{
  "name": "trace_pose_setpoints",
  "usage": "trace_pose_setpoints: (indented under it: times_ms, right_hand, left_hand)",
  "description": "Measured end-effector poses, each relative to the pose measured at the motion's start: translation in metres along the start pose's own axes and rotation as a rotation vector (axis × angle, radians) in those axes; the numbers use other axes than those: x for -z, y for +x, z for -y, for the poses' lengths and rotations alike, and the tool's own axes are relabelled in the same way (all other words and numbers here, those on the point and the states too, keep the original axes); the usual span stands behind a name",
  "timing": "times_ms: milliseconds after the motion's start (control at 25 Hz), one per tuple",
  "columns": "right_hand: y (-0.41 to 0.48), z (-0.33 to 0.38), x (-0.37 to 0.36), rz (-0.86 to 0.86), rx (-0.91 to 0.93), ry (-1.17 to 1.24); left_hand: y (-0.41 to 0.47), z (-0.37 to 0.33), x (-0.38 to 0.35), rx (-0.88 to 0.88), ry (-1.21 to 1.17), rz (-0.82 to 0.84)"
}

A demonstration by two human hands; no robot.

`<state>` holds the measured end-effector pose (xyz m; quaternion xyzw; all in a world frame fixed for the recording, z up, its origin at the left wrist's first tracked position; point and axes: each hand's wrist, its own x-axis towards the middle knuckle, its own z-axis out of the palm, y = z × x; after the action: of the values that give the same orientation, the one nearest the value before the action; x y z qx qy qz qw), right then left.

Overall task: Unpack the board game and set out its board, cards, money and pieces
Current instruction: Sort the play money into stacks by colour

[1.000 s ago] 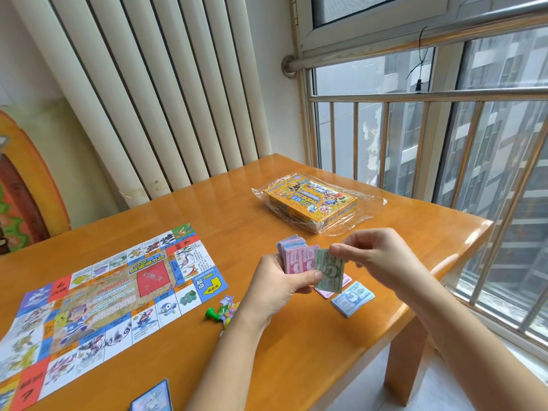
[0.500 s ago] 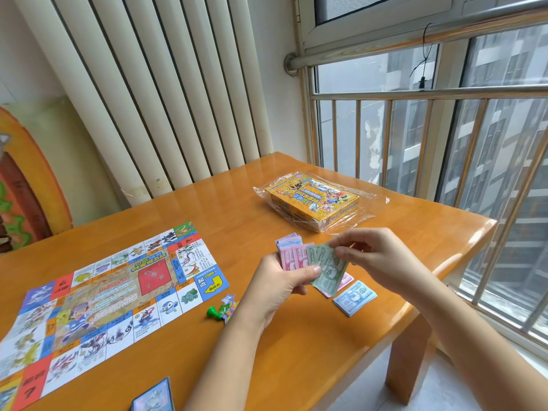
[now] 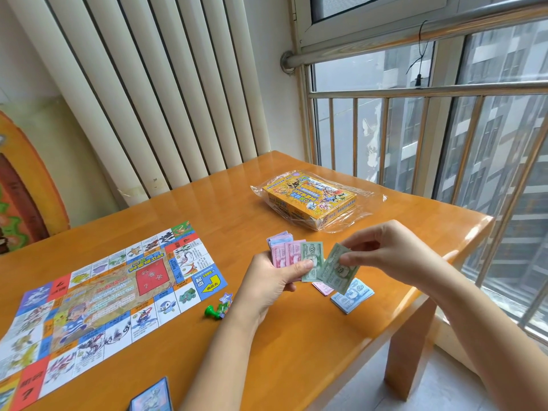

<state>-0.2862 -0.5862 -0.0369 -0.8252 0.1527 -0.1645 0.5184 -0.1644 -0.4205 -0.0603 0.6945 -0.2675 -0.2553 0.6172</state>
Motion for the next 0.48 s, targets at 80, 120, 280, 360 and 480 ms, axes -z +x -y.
trace_pose_setpoints:
  times_ms: [80,120,280,360,480]
  right_hand:
    - [0.001,0.001,0.003,0.020,0.004,-0.040]
    - [0.001,0.001,0.004,0.031,0.009,-0.061]
    - [0.006,0.006,0.005,0.056,0.052,-0.206]
    - [0.011,0.010,0.002,0.106,0.091,-0.293]
    - [0.016,0.011,-0.004,0.112,0.117,-0.405]
  left_hand:
    - [0.001,0.001,0.001,-0.006,0.048,0.009]
    - [0.001,0.001,0.001,-0.011,0.064,0.019]
    - [0.001,0.003,0.002,-0.057,0.104,0.071]
    - [0.001,0.003,0.001,-0.073,0.122,0.074]
    - [0.001,0.001,0.004,-0.084,0.124,0.065]
